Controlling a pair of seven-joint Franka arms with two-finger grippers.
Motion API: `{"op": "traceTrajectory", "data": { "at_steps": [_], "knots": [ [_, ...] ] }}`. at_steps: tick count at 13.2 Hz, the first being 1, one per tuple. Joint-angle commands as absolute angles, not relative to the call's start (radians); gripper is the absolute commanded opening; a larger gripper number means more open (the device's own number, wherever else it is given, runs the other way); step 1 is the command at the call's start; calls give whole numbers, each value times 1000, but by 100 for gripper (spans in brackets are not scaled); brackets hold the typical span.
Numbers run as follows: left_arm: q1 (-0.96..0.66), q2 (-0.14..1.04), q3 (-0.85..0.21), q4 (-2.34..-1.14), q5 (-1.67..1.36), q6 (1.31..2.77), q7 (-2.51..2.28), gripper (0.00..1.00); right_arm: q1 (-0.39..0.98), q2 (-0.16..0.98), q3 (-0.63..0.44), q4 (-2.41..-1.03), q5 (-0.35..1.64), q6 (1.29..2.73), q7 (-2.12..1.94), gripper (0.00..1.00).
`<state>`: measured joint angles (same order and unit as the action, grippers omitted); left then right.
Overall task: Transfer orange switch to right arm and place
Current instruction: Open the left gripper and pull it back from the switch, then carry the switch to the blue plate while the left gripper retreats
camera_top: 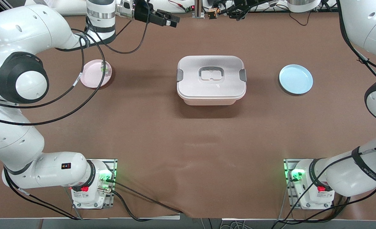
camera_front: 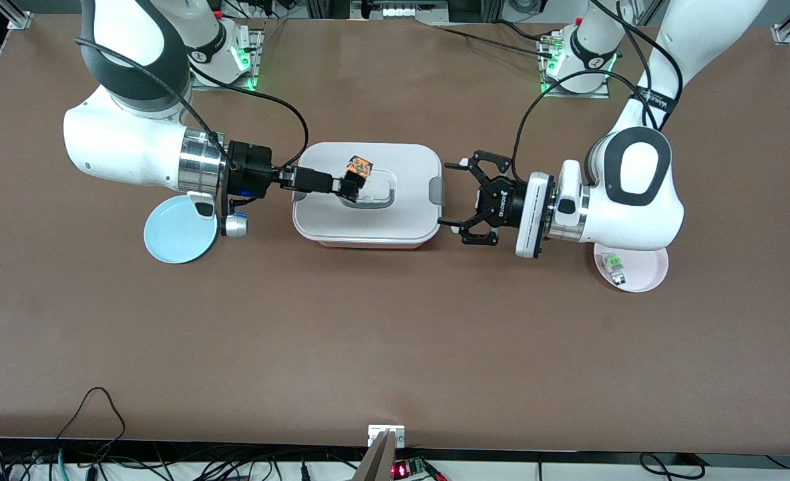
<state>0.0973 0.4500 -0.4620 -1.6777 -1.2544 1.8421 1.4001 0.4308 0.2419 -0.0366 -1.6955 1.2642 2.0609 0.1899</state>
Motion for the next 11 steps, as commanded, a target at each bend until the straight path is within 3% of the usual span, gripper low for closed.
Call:
{"op": "traceTrajectory", "data": {
  "at_steps": [1, 11],
  "knots": [
    [101, 439, -460, -1680, -1140, 1829, 1323, 100, 408, 216, -38, -1729, 1175, 2051, 176, 24],
    [92, 434, -465, -1657, -666, 1749, 859, 100, 315, 212, -38, -1778, 836, 1974, 25, 24]
  ]
}}
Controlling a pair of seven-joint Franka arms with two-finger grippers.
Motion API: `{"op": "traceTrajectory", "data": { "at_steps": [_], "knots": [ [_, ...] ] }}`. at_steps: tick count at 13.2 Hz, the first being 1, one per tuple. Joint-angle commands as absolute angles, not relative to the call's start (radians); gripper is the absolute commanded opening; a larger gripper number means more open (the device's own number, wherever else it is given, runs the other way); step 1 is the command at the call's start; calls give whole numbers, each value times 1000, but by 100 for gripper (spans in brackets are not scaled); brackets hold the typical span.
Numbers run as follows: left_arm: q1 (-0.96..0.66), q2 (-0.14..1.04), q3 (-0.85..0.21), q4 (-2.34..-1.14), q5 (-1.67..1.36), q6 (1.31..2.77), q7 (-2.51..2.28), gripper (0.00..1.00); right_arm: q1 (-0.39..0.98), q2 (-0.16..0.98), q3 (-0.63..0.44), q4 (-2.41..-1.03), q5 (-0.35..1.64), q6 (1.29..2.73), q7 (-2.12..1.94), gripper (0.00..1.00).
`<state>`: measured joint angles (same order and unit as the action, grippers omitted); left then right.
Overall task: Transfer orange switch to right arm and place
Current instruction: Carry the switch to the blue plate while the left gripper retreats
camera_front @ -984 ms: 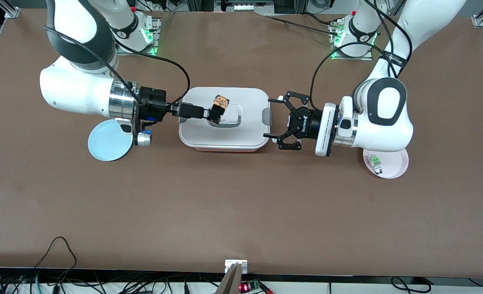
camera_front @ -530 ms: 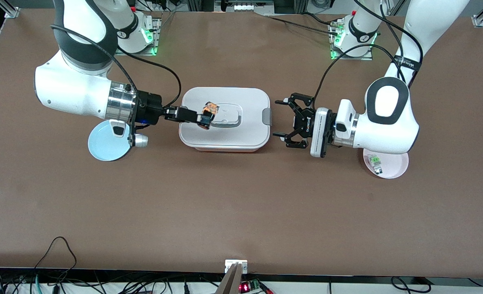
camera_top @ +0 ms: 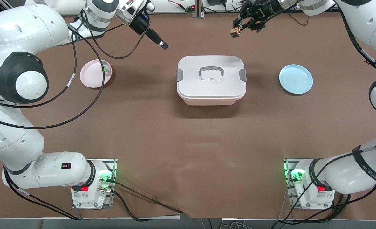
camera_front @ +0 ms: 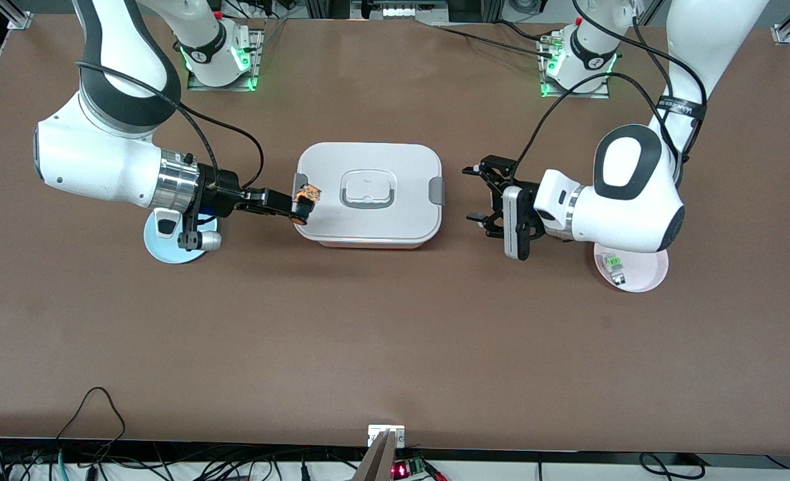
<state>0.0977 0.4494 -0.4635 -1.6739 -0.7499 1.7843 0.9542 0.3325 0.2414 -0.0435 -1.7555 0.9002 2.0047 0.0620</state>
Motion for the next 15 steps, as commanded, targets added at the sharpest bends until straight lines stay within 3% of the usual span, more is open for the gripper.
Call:
{"op": "traceTrajectory", "data": {
  "at_steps": [1, 4, 9, 15],
  "knots": [
    [92, 434, -463, -1655, -625, 1744, 813, 100, 307, 209, -38, -1778, 797, 1958, 2, 24],
    [103, 434, -460, -1628, -465, 1674, 688, 100, 285, 198, -38, -1778, 706, 1908, -46, 24],
    [98, 433, -459, -1470, -162, 1554, 422, 100, 259, 193, -38, -1776, 531, 1876, -115, 24],
    [101, 433, -459, -1274, 118, 1398, 327, 100, 235, 199, -38, -1787, 133, 1858, -332, 24]
  ]
}}
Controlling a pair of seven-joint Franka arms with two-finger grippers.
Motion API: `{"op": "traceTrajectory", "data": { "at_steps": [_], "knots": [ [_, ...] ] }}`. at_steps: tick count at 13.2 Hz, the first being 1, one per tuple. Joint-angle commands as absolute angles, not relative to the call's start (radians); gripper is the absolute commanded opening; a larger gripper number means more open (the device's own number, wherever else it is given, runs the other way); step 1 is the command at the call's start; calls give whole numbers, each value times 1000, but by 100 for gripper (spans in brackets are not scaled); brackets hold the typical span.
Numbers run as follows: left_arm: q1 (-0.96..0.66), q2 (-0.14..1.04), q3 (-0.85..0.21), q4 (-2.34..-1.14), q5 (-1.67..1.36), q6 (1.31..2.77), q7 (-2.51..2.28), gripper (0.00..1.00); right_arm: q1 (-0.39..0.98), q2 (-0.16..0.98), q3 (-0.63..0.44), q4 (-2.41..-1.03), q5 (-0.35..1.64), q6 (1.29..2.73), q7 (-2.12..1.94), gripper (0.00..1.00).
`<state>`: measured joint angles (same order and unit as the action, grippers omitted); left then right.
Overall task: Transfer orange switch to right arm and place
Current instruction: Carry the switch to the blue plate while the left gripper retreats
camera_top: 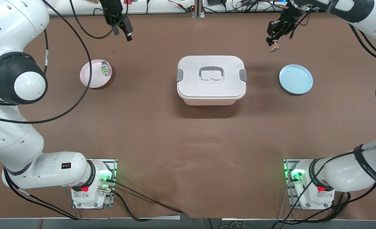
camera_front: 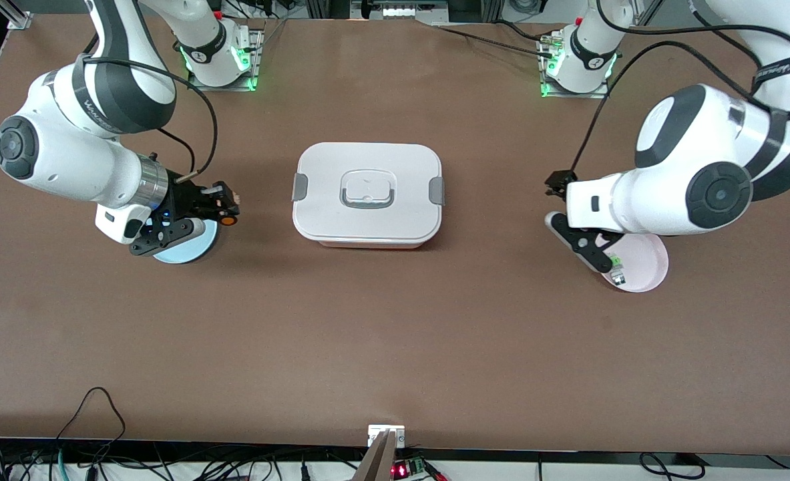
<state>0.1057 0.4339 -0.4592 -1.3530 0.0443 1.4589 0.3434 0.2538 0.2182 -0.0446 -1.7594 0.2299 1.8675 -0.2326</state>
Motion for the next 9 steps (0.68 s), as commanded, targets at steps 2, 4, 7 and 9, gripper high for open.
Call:
{"op": "traceTrajectory", "data": {
  "at_steps": [2, 4, 7, 9],
  "knots": [
    [107, 430, -457, -1221, 168, 1361, 336, 100, 221, 204, -38, -1808, 39, 1868, -469, 24],
    [135, 430, -446, -1180, 181, 1358, 336, 100, 216, 210, -38, -1836, -26, 1897, -543, 24],
    [175, 420, -440, -1160, 172, 1364, 327, 100, 216, 209, -40, -1914, -49, 1989, -674, 24],
    [149, 362, -379, -1180, 172, 1358, 295, 100, 201, 207, -40, -1962, -81, 2043, -757, 24]
  ]
}}
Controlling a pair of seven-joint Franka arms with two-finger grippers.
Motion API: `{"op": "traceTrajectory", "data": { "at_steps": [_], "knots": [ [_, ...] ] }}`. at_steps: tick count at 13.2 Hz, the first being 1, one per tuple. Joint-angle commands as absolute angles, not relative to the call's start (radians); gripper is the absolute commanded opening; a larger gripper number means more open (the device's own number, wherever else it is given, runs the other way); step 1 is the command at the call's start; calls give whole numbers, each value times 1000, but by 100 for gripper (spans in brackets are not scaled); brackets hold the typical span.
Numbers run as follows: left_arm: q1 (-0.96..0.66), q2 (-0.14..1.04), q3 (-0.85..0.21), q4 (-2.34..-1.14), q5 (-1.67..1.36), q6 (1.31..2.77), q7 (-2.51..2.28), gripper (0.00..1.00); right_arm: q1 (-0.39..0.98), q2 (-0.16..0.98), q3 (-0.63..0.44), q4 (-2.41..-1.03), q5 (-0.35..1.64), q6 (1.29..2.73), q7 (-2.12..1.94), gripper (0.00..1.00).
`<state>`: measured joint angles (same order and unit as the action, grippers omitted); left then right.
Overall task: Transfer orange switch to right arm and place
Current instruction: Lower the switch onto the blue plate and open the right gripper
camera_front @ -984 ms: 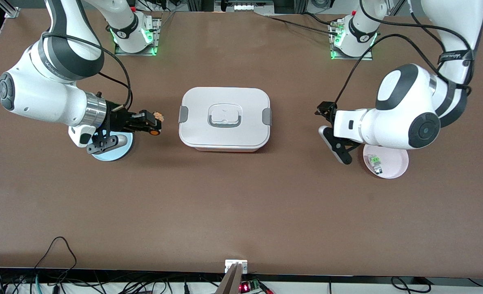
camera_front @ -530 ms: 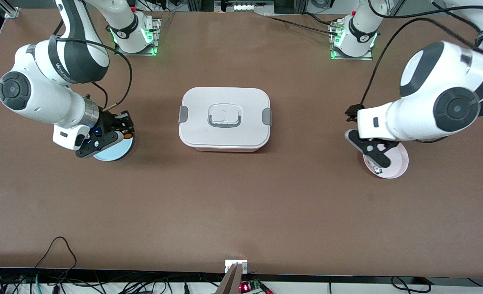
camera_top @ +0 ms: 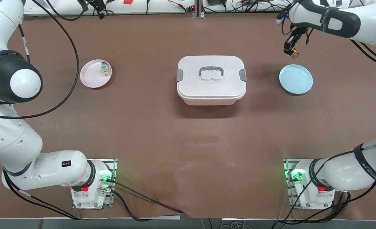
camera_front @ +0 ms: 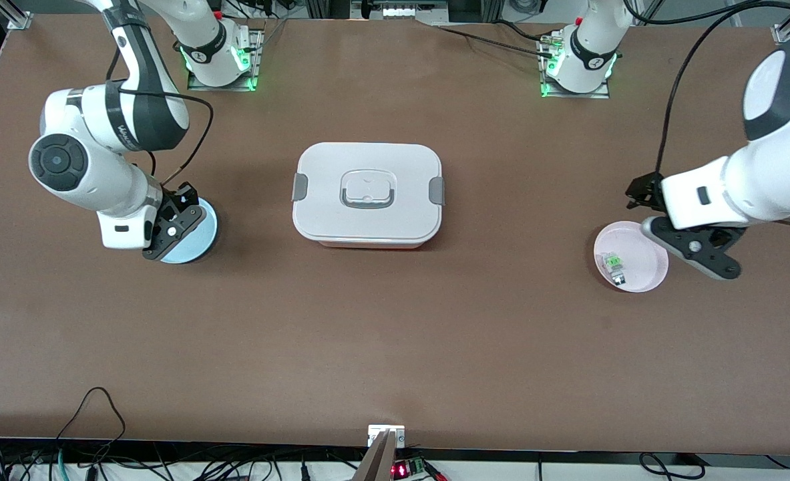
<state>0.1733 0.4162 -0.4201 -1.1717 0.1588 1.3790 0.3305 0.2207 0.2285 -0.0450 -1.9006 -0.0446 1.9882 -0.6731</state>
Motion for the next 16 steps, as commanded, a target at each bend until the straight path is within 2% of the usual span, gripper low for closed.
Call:
{"op": "traceTrajectory", "data": {
  "at_steps": [1, 5, 9, 14, 16],
  "knots": [
    [134, 326, -342, -1221, 169, 1359, 264, 100, 199, 204, -40, -1983, -98, 2063, -794, 24],
    [84, 155, -138, -1425, -24, 1362, 82, 100, 180, 204, -77, -2048, -123, 2143, -972, 24],
    [83, 23, -126, -1546, -20, 1361, -92, 100, 155, 215, -109, -2111, -123, 2250, -1126, 24],
    [18, -14, -110, -1588, -20, 1373, -209, 100, 152, 233, -109, -2187, -158, 2376, -1181, 24],
    [17, -34, -94, -1629, -18, 1461, -209, 100, 150, 245, -109, -2207, -161, 2417, -1181, 25]
  ]
}}
